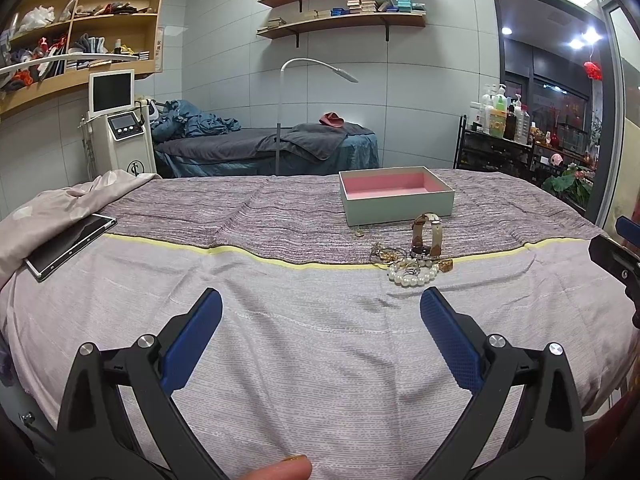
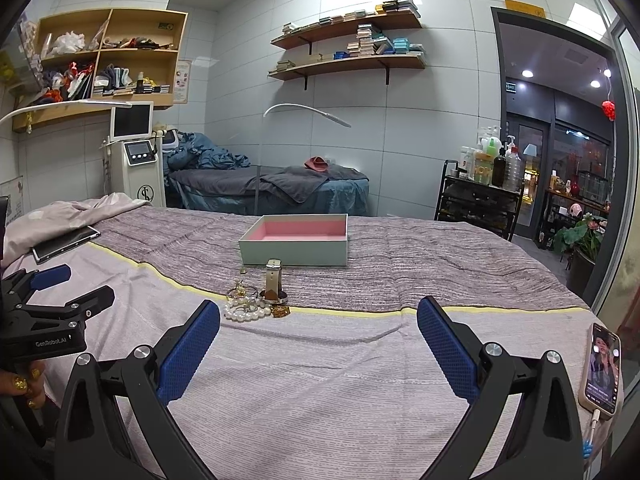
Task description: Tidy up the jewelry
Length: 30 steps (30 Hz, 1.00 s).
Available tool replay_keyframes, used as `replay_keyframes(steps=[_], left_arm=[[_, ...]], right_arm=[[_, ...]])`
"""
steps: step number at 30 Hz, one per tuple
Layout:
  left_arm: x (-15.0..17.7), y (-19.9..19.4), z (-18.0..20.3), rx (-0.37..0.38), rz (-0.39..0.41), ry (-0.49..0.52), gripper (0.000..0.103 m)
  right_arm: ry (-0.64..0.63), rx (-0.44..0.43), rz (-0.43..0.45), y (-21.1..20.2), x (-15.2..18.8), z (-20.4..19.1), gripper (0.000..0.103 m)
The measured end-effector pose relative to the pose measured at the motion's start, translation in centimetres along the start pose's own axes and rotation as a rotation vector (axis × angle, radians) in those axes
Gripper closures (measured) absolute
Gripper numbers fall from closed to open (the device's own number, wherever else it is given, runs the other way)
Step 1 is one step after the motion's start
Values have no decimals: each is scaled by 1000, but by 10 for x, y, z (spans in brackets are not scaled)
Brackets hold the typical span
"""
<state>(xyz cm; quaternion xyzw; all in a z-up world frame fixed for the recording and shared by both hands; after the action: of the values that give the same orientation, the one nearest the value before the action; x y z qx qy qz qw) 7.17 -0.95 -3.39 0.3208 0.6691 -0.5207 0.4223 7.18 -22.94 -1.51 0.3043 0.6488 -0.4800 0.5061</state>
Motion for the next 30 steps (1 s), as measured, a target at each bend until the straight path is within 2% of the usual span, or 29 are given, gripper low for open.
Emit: replay_keyframes(steps=[12, 17, 23, 30], left_arm=[[1, 4, 0, 17, -21, -6, 5], [6, 10, 1, 46, -64, -15, 5], [19, 22, 6, 94, -134, 2, 5], [33, 42, 14, 130, -205, 18, 5]], right_arm=[[2, -4, -26, 5, 3, -2, 6], [5, -10, -45, 9, 7, -3, 6], [-3, -49, -114, 25, 16, -6, 6], [3, -89, -234, 57, 32, -7, 6]])
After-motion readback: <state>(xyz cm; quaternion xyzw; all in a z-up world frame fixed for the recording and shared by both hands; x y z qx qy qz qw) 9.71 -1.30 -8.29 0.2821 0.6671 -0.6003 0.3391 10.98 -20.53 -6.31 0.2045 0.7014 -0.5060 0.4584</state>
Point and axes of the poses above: each gripper's, at about its wrist camera, not at the fingertips, and y roughly the way its jaws point, z to its right, x to its underside, the point moved 8 cm from there along y, roughly the way its jaws point, and after that the axes turned 14 degrees about -x, right-handed, at the moved point
